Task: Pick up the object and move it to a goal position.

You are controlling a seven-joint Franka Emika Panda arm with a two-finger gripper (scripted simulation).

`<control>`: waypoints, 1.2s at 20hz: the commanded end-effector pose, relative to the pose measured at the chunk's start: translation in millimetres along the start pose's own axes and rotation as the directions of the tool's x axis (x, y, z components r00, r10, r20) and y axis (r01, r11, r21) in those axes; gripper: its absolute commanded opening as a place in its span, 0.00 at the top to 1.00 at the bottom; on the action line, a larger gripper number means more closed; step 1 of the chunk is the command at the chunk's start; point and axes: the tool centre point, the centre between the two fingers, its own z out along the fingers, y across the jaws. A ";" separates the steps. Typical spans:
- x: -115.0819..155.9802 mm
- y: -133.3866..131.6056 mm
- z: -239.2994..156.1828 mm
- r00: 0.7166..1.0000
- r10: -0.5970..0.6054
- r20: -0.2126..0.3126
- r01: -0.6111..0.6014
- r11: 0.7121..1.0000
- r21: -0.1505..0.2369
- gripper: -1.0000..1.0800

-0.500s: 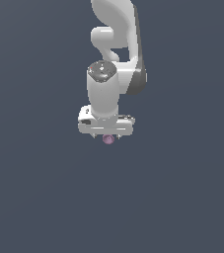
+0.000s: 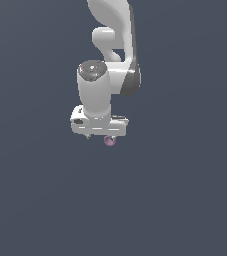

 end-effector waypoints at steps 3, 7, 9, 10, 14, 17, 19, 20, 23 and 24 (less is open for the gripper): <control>-0.1 3.5 -0.3 1.000 0.002 -0.001 -0.002 1.000 -0.001 0.04; -1.1 3.2 0.9 1.000 0.003 -0.001 -0.003 1.000 -0.001 0.04; -3.4 2.2 3.7 1.000 0.006 -0.001 -0.006 1.000 -0.001 0.04; -5.0 1.3 5.7 1.000 0.007 -0.001 -0.007 1.000 -0.001 0.04; -14.4 -3.2 17.0 1.000 0.018 0.000 -0.018 1.000 0.001 0.04; -25.1 -7.9 28.7 1.000 0.029 0.000 -0.029 1.000 0.002 0.04; -34.3 -11.6 38.0 0.999 0.038 0.001 -0.038 0.999 0.003 0.04; -39.5 -13.6 43.0 0.999 0.043 0.001 -0.043 0.999 0.003 0.04; -56.4 -19.4 58.2 0.998 0.059 0.002 -0.059 0.998 0.004 0.04; -61.6 -21.1 62.5 0.998 0.064 0.002 -0.064 0.998 0.004 0.04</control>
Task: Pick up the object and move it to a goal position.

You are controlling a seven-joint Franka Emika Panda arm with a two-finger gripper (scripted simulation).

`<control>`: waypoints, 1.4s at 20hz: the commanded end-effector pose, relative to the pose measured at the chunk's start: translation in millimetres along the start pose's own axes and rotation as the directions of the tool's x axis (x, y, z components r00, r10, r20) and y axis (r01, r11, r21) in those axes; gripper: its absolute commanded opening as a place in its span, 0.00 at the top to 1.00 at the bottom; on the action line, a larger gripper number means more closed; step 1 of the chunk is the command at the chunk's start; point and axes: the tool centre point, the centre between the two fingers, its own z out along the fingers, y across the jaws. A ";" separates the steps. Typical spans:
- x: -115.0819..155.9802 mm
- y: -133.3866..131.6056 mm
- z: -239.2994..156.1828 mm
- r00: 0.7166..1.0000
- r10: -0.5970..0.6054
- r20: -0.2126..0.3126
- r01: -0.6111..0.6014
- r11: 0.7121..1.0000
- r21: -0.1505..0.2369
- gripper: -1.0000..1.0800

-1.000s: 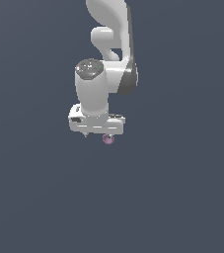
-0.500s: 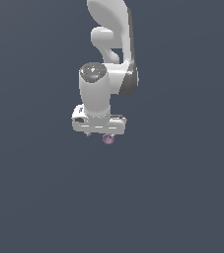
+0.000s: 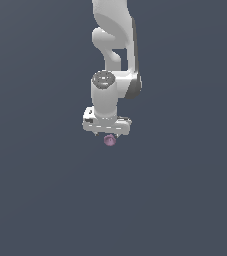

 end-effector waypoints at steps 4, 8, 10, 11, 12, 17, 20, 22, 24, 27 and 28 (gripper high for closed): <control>-26.1 -6.2 20.5 1.000 0.024 0.001 -0.024 1.000 0.001 0.04; -37.8 -8.5 28.7 0.999 0.034 0.001 -0.034 0.999 0.001 0.04; -41.2 -9.0 31.0 0.999 0.036 0.001 -0.036 0.999 0.001 0.04; -42.2 -9.3 31.7 0.999 0.037 0.001 -0.037 0.999 0.001 0.04; -42.9 -9.4 32.1 0.999 0.038 0.001 -0.038 0.999 0.001 0.04; -42.2 -9.4 34.4 0.999 0.036 0.002 -0.036 0.999 0.001 0.04; -42.7 -9.5 42.4 0.999 0.036 0.002 -0.036 0.999 0.001 0.04; -43.2 -9.3 50.6 0.999 0.037 0.002 -0.037 0.999 0.001 0.04; -43.8 -9.4 60.8 0.999 0.037 0.002 -0.037 0.999 0.001 0.04; -44.1 -9.3 73.1 0.999 0.038 0.002 -0.038 0.999 0.001 0.04; -44.1 -9.4 76.0 0.999 0.038 0.002 -0.038 0.999 0.001 0.04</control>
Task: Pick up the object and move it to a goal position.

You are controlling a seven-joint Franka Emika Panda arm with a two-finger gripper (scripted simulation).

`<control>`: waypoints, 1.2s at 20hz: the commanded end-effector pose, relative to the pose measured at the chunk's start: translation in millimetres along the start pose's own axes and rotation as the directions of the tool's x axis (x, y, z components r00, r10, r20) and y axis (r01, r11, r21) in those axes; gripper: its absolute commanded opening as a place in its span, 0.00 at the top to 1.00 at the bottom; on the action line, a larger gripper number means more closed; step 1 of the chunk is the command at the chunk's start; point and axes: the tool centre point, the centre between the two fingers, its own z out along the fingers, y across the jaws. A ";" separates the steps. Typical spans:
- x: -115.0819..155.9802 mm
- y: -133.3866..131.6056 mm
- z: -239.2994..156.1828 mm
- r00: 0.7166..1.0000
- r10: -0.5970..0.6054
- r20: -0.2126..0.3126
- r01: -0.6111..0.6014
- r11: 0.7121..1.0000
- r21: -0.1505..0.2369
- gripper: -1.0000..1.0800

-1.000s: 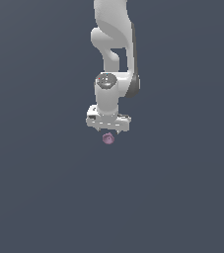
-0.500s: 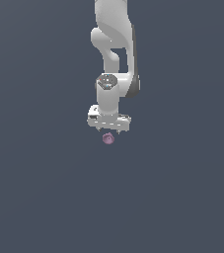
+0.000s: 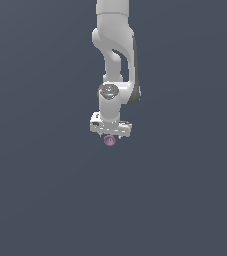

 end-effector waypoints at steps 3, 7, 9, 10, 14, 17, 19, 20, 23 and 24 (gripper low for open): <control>0.4 -0.3 10.9 1.000 0.000 -0.001 0.000 1.000 0.000 0.04; 0.5 -0.3 11.9 1.000 0.000 -0.001 0.000 1.000 0.000 1.00; 0.5 -0.3 11.9 1.000 0.000 -0.001 0.000 1.000 0.000 1.00; 0.5 -0.3 11.9 1.000 0.000 -0.001 0.000 1.000 0.000 1.00; 0.5 -0.3 11.9 1.000 0.000 -0.001 0.000 1.000 0.000 1.00; 0.9 0.6 10.9 1.000 0.002 -0.002 -0.002 1.000 0.000 1.00; 1.9 1.1 9.0 1.000 0.002 -0.002 -0.002 1.000 0.000 1.00; 2.8 1.5 7.3 1.000 0.002 -0.002 -0.002 1.000 0.000 1.00; 6.8 3.6 -0.4 1.000 0.002 -0.002 -0.002 1.000 0.000 1.00; 8.7 4.5 -4.0 1.000 0.002 -0.002 -0.002 1.000 0.000 1.00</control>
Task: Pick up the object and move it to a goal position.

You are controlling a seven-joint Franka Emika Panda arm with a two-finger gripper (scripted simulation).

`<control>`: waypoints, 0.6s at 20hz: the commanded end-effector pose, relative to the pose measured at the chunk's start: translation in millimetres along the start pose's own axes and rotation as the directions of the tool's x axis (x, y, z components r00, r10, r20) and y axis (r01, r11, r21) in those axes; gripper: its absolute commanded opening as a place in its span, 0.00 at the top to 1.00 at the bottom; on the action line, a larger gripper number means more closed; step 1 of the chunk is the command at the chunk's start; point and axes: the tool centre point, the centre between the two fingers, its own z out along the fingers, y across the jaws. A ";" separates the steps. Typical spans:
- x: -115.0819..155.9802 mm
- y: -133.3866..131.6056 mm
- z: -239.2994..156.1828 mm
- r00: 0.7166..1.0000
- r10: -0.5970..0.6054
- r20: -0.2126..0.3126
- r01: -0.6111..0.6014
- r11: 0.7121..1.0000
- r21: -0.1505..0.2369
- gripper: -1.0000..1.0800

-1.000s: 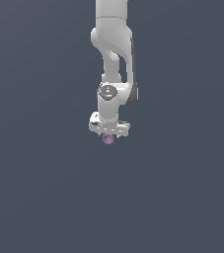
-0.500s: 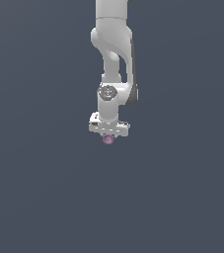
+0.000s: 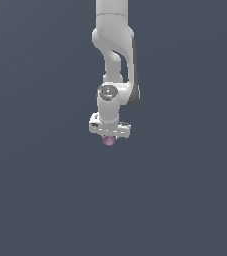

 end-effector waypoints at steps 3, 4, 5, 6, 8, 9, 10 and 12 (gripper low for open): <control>9.7 4.7 -18.2 1.000 0.000 -0.001 0.000 1.000 0.000 1.00; 12.5 6.1 -23.6 1.000 0.000 -0.001 0.000 1.000 0.000 1.00; 15.6 7.6 -29.4 1.000 0.000 -0.001 0.000 1.000 0.000 1.00; 18.9 9.3 -35.7 1.000 0.000 -0.001 0.000 1.000 0.000 1.00; 26.3 12.9 -49.6 1.000 0.000 -0.001 0.000 1.000 0.000 1.00; 30.3 14.8 -57.3 1.000 0.000 -0.001 0.000 1.000 0.000 1.00; 34.6 16.9 -65.3 1.000 0.000 -0.001 0.000 1.000 0.000 1.00; 43.7 21.3 -82.3 1.000 0.000 -0.001 0.000 1.000 0.000 1.00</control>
